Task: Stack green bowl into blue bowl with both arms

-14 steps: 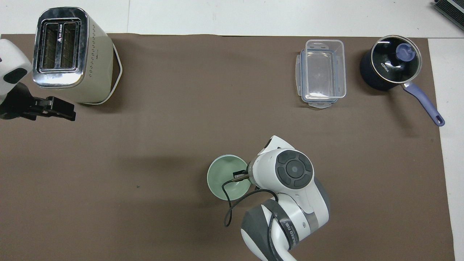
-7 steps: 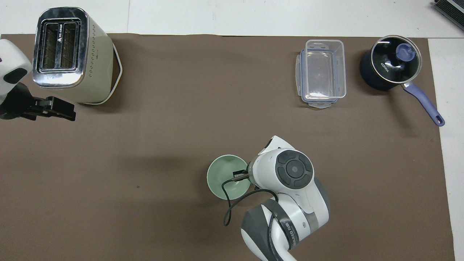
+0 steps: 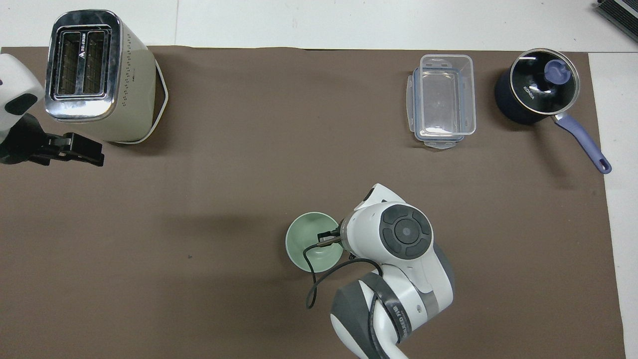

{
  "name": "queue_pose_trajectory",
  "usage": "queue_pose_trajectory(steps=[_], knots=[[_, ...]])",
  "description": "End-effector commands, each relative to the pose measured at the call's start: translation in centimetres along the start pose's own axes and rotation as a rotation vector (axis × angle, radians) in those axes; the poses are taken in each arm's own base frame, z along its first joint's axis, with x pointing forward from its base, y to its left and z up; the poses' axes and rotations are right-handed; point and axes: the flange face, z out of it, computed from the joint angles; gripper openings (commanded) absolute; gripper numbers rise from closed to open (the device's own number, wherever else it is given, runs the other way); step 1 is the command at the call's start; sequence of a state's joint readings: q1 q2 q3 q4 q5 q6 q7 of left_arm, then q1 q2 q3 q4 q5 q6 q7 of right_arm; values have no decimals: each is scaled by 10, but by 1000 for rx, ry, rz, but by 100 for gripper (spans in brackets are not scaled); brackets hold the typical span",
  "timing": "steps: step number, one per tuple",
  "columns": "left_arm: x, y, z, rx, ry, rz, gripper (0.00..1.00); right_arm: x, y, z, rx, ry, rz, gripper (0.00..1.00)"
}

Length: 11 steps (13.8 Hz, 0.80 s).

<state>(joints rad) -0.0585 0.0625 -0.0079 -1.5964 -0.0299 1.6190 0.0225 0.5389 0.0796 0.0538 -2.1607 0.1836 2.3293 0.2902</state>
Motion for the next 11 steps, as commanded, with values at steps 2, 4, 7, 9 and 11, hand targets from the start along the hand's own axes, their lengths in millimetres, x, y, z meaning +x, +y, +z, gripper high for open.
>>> queue_pose_trajectory(steps=[2, 4, 7, 9, 11], knots=[[0, -1, -3, 17, -8, 4, 100, 7, 27, -64, 31, 33, 71, 100], [0, -2, -3, 16, -8, 2, 100, 18, 67, -101, 28, 61, 129, 100], [0, -3, -3, 16, -8, 1, 100, 39, 124, -159, 6, 69, 217, 100], [0, -1, -3, 16, -8, 4, 100, 48, 166, -202, -37, 82, 271, 100], [0, -1, -3, 16, -8, 4, 100, 49, 189, -240, -79, 71, 298, 100]])
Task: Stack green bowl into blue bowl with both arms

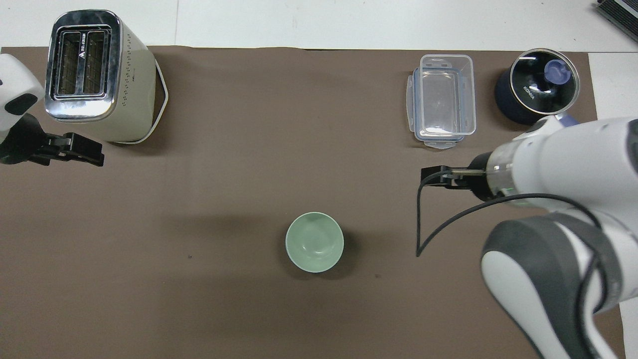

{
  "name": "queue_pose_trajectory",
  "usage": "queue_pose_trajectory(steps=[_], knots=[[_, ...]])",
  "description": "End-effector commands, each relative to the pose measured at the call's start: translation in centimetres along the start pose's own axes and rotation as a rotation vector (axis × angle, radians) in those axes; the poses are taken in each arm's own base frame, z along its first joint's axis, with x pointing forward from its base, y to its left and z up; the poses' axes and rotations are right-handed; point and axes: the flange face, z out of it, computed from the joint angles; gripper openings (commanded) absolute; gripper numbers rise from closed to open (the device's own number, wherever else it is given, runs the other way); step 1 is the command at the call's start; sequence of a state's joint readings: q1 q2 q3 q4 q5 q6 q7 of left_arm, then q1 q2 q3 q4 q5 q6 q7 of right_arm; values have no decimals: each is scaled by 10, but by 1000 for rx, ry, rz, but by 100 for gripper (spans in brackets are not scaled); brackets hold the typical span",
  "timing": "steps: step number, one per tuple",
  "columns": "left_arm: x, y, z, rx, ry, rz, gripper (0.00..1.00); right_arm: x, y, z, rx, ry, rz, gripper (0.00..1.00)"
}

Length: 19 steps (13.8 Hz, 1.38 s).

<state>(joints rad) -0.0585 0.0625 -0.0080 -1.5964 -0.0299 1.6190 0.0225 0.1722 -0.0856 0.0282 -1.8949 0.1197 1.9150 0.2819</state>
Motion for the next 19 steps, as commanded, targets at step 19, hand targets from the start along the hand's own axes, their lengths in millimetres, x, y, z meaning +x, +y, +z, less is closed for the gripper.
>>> queue_pose_trajectory(steps=[19], knots=[[0, -2, -3, 16, -8, 2, 100, 18, 71, -117, -136, -62, 101, 100]])
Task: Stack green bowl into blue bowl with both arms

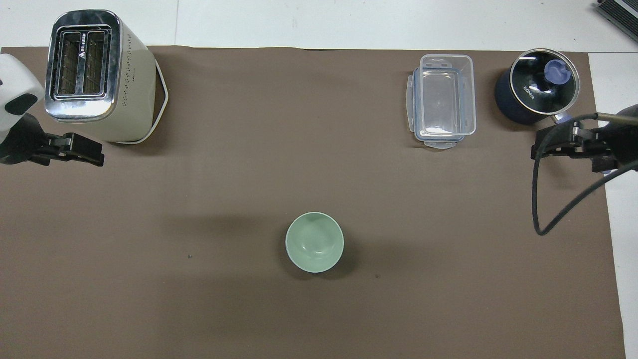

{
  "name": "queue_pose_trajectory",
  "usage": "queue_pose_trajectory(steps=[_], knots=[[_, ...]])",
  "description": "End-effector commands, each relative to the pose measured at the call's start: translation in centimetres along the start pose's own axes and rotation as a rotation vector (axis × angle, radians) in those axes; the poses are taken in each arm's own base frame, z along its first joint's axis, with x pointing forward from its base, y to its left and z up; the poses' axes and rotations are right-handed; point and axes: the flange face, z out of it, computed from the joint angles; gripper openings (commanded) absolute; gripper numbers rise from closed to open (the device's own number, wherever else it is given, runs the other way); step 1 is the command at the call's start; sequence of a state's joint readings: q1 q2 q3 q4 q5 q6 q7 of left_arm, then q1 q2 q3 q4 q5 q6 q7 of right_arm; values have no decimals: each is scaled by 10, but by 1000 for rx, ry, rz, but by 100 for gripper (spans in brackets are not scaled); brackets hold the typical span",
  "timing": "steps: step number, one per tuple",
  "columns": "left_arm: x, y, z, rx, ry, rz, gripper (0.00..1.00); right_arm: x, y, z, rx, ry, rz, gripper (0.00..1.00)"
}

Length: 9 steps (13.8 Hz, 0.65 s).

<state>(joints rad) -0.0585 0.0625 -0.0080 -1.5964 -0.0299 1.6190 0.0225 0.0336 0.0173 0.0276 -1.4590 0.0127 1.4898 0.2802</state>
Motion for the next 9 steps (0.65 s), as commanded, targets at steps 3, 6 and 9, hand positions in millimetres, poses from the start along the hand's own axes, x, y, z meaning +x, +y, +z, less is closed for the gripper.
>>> queue_pose_trajectory(steps=[3, 6, 9], knots=[[0, -1, -3, 16, -8, 4, 100, -11, 9, 4, -5, 19, 4, 100], [0, -1, -3, 17, -8, 4, 100, -7, 12, 5, -13, 20, 8, 100], [0, -2, -3, 17, -8, 2, 100, -8, 9, 6, -10, 18, 3, 100]])
